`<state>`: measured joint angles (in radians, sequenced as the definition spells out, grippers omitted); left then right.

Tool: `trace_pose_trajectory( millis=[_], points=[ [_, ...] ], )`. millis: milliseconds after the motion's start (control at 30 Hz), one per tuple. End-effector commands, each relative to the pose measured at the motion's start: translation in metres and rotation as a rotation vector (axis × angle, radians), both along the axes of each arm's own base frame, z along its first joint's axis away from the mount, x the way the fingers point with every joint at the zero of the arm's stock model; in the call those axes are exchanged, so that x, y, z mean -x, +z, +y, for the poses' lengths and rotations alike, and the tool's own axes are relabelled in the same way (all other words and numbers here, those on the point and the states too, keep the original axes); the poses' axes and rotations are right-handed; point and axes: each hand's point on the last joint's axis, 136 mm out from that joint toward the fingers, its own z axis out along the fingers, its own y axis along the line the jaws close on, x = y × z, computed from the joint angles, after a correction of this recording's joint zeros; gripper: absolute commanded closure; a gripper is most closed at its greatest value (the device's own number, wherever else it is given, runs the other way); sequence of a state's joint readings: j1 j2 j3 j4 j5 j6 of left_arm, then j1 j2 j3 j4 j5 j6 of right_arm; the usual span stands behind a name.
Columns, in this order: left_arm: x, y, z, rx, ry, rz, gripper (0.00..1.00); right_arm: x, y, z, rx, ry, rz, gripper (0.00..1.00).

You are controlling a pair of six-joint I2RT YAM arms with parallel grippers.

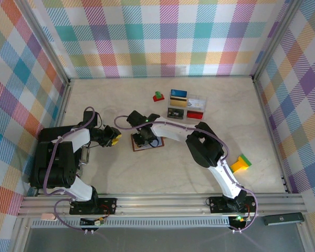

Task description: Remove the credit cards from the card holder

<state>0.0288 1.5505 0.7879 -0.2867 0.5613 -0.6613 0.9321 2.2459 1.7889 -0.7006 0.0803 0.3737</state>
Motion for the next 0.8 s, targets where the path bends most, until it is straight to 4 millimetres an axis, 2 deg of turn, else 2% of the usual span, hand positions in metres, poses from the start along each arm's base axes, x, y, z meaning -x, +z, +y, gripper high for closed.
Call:
trace_pose_trajectory(
  millis=[0,133,300,467,767],
  points=[
    [0.009,0.003,-0.001,0.015,-0.013,0.010,0.68,0.006,0.005,-0.001,-0.057,-0.019,0.052,0.77],
    [0.009,0.005,-0.001,0.017,-0.014,0.005,0.68,0.002,0.011,-0.001,-0.111,-0.050,0.072,0.82],
    [0.010,0.009,-0.003,0.028,-0.022,-0.002,0.69,-0.005,0.018,-0.011,-0.099,-0.096,0.023,0.83],
    [0.010,0.013,-0.008,0.033,-0.035,-0.009,0.68,-0.017,0.025,-0.031,-0.054,-0.178,-0.064,0.80],
    [0.008,0.017,-0.027,0.038,-0.085,-0.016,0.68,-0.029,0.021,-0.076,0.055,-0.347,-0.137,0.74]
  ],
)
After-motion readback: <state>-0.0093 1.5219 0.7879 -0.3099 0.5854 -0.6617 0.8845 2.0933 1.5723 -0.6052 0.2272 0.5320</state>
